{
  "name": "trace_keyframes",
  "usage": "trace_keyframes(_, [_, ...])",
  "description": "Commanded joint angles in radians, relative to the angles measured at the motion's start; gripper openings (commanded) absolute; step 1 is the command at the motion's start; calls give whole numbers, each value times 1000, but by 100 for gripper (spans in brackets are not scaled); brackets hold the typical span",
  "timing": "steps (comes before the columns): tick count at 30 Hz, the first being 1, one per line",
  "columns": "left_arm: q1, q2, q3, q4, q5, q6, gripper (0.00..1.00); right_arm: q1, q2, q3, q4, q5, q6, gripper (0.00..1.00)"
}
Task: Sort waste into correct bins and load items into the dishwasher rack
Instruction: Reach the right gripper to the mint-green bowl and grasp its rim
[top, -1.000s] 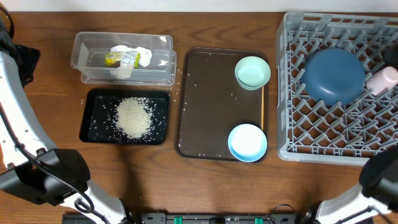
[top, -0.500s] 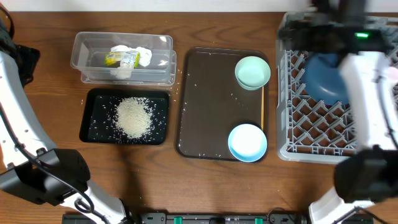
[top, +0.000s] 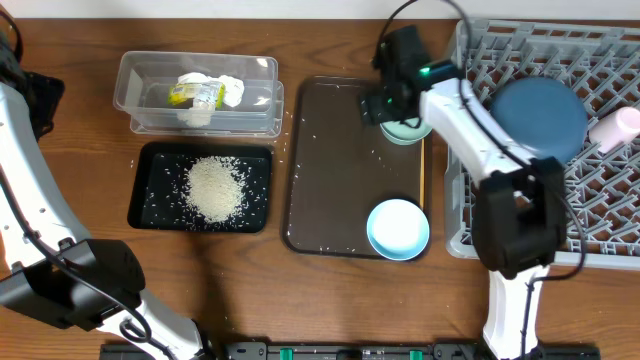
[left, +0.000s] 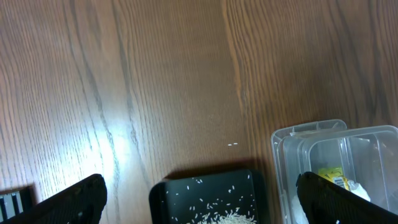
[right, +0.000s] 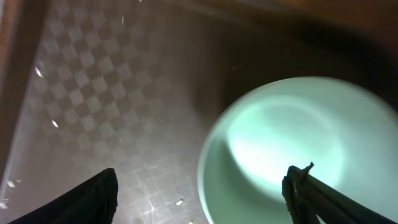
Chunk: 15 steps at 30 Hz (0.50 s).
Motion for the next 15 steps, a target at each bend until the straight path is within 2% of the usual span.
trace_keyframes(1, [0,6,3,-3,-12,-2,100,32,24,1,-2,68,19,80])
trace_keyframes(4, [0,6,3,-3,-12,-2,100,43,45,1,-1,103,23,68])
trace_keyframes(7, [0,6,3,-3,-12,-2,100,45,62,1,0,112,23,51])
trace_keyframes(12, [0,6,3,-3,-12,-2,100,45,76,0,0,112,58,43])
trace_keyframes(15, [0,6,3,-3,-12,-2,100,45,87,0,0,113,60,42])
